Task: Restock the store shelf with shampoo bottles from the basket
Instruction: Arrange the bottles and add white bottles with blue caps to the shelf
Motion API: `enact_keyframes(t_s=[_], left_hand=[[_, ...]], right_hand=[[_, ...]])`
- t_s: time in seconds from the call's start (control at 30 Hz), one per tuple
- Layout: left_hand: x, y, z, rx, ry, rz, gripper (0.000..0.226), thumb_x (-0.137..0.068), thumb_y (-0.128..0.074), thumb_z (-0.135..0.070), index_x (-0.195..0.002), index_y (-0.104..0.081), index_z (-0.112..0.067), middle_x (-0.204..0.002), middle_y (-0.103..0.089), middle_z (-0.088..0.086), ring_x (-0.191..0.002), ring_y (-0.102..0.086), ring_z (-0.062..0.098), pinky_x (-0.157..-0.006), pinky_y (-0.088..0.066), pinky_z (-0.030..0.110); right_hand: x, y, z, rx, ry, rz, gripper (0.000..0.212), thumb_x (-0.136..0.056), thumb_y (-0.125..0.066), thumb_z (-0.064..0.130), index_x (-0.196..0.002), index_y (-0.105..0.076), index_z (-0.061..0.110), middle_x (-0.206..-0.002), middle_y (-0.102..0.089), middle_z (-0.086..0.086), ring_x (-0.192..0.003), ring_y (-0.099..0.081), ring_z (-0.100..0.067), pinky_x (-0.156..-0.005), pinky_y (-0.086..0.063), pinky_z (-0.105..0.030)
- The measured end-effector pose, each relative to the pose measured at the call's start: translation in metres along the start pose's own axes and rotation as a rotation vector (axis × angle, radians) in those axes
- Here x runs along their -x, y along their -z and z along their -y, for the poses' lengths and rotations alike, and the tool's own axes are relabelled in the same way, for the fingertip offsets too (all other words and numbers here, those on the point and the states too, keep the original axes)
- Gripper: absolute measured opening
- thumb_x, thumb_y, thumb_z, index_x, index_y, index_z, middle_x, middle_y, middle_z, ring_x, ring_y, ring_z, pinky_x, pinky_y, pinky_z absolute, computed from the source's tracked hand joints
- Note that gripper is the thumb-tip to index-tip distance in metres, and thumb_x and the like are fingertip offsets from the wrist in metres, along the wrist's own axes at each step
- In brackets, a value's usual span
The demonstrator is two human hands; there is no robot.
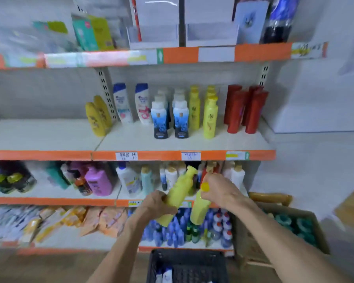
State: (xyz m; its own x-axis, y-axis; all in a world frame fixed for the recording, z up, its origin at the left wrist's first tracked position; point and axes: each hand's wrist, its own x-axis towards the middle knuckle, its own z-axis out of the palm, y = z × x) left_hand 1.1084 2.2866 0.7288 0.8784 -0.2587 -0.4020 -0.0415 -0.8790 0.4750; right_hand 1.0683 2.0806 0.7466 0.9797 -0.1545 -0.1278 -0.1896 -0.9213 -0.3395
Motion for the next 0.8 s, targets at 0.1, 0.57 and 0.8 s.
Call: enact_keyframes(t_s=[0.1,0.57,0.8], left_hand=[[0.024,0.052,-0.038,0.055,-0.061,-0.099,0.028,-0.073,-0.077,-0.037,-0.084,-0.06,-0.019,-0.089,-0.059,0.006,-0.079,-0.056,0.017,-0.053,-0.041,0.016],[0.065,0.125,-0.096,0.653,-0.13,-0.087,0.045,-0.082,-0.072,-0.018,-0.121,-0.053,-0.004,-0.109,-0.065,0.016,-0.096,-0.066,0.03,-0.082,-0.058,0.045],[0.042,0.123,-0.087,0.975,-0.115,0.016,0.035,-0.084,-0.068,-0.01,-0.114,-0.056,0.005,-0.106,-0.068,0.023,-0.097,-0.068,0.034,-0.086,-0.056,0.049]], right_hand=[[0.005,0.075,0.021,-0.046,0.04,-0.099,0.035,-0.079,-0.068,0.027,-0.112,-0.064,0.017,-0.108,-0.068,-0.008,-0.102,-0.064,-0.03,-0.073,-0.044,-0.03],[0.018,0.21,0.037,-0.044,0.114,-0.35,0.036,-0.083,-0.067,0.027,-0.114,-0.063,0.008,-0.112,-0.068,-0.013,-0.099,-0.065,-0.034,-0.085,-0.054,-0.043],[-0.002,0.192,0.044,-0.045,0.09,-0.316,0.032,-0.084,-0.068,0.025,-0.11,-0.066,0.007,-0.11,-0.07,-0.012,-0.094,-0.066,-0.032,-0.081,-0.055,-0.041]])
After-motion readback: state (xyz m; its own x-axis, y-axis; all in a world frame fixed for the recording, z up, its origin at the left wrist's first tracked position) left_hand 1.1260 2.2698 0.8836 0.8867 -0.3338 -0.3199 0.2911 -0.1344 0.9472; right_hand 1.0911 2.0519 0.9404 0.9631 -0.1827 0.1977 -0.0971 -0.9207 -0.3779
